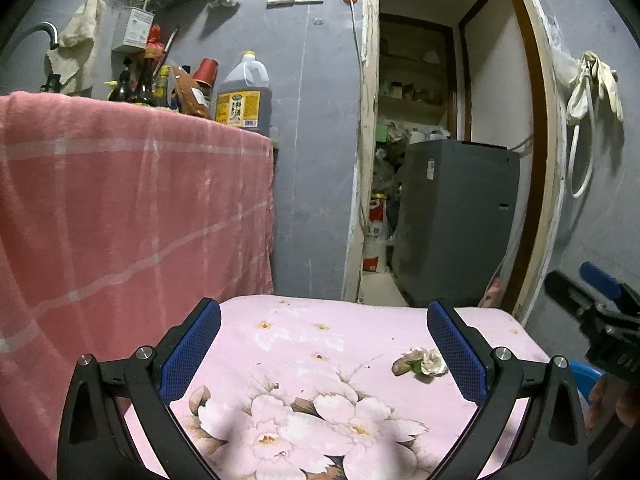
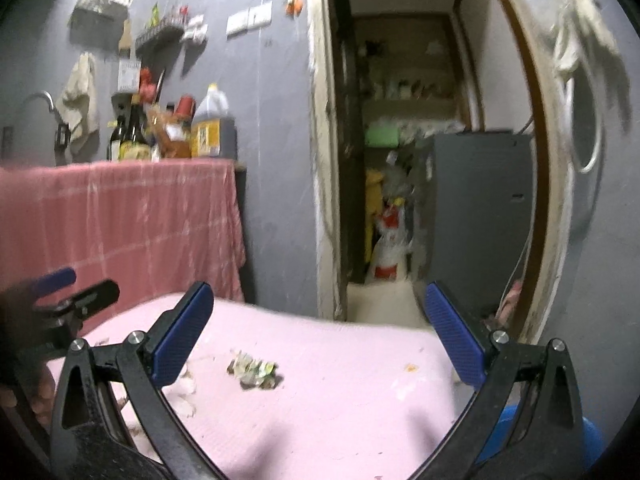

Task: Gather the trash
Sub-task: 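Bring both open tools back over the green wrapper scraps on the cushion, then grasp the green-and-white wrapper with the right tool while the left tool grasps a brown nut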

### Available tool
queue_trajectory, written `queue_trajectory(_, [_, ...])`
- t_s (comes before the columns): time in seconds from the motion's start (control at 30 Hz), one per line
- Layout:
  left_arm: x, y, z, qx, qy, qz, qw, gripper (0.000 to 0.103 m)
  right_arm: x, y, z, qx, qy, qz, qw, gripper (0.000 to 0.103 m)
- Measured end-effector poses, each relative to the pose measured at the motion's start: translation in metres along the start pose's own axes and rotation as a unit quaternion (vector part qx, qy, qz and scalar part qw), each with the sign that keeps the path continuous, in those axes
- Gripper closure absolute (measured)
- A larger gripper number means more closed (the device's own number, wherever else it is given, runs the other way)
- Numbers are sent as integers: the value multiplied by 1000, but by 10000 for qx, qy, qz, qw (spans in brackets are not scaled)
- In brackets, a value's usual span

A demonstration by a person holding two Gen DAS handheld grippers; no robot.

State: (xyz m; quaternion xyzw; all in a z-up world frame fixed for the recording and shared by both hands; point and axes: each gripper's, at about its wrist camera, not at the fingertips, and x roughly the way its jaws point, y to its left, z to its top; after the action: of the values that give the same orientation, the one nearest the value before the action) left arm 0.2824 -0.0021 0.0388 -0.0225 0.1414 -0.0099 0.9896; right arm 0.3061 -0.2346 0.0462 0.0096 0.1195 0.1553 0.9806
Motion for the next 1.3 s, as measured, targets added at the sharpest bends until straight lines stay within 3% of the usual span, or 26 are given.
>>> queue_trajectory(0.23, [38,3,-4,123,792,-11,9968,2,40,2,-8,-64,999,237,9947,6])
queue_trajectory(0.3, [48,4,-6,141,1044,43,9944,2,54,2,-13,-33,1387,354,9897,23])
queue_trajectory(0.4, [64,8,-10,52,1406,91,9900,2,70,0,-21,29,1825,495,9819,38])
queue_trajectory(0.6, [84,18,-17,-183,1890,99,9818,2,95,1,-33,141,2501,812,9647,54])
queue_trajectory(0.83, [94,16,-23,-170,2236,-95,9745,2,112,-1,-44,310,3028,1062,9466,62])
queue_trajectory(1.03, [98,8,-26,-144,2462,-349,9685,2,123,-3,-49,614,3258,1358,9336,90])
queue_trajectory(1.1, [98,6,-26,-88,2472,-417,9680,2,123,-2,-49,634,3257,1402,9329,95])
queue_trajectory(1.3, [100,-6,-28,161,2559,-667,9643,3,111,-13,-46,721,3111,1223,9397,98])
